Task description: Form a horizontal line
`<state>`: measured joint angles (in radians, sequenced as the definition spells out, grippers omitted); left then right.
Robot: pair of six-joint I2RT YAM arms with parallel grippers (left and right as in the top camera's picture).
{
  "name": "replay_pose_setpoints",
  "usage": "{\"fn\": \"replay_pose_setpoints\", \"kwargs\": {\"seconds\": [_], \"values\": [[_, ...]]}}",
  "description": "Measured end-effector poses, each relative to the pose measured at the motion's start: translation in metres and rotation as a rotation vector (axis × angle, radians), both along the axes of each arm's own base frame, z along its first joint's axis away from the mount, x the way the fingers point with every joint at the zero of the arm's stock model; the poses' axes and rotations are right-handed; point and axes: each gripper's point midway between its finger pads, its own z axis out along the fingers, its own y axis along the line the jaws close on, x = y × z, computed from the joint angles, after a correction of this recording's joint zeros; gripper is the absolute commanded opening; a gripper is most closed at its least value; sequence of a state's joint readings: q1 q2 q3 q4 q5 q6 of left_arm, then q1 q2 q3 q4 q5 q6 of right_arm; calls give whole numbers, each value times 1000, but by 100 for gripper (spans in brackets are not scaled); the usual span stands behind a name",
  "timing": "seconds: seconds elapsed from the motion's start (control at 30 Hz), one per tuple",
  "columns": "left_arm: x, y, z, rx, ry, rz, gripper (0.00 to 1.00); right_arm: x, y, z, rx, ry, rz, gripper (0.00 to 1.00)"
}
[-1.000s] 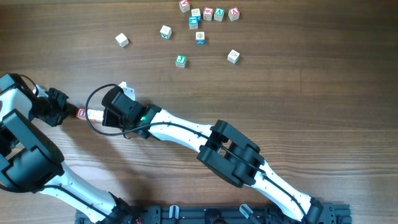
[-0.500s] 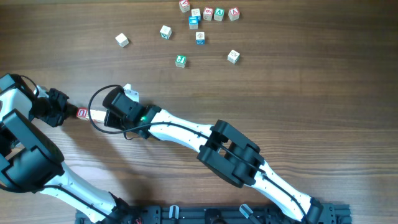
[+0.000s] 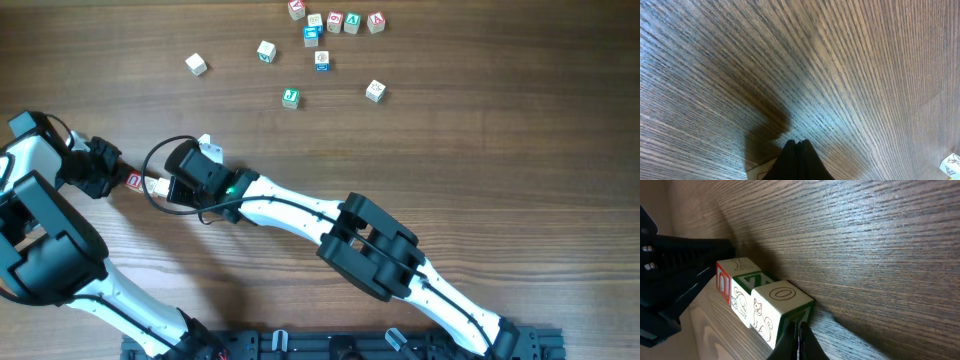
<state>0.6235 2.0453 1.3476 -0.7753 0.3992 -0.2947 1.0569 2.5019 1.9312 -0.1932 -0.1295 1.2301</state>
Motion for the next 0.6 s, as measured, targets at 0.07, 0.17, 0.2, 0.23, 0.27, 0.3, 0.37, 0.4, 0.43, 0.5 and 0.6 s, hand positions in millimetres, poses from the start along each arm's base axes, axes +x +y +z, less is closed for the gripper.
{"fn": "replay_pose_setpoints", "kwargs": {"seconds": [0.07,0.17,0.2,0.23,0.27,0.3,0.37,0.4,0.43,0.5,0.6], "values": [[0,0,0,0,0,0,4,0,0,0,0,0,0,5],[-1,0,0,-2,2,0,4,0,0,0,0,0,0,5],[-1,0,0,-2,2,0,4,0,0,0,0,0,0,5],[-1,0,0,-2,2,0,4,0,0,0,0,0,0,5],[-1,0,0,-2,2,0,4,0,0,0,0,0,0,4],[0,0,0,0,2,0,4,0,0,0,0,0,0,5],[0,1,0,6,1,1,4,0,0,0,0,0,0,5],[0,3,0,11,0,3,4,0,0,0,0,0,0,4],[0,4,-1,14,0,5,4,0,0,0,0,0,0,5],[-2,7,-1,15,0,14,4,0,0,0,0,0,0,5],[-7,17,-1,18,3,39,4,0,0,0,0,0,0,5]]}}
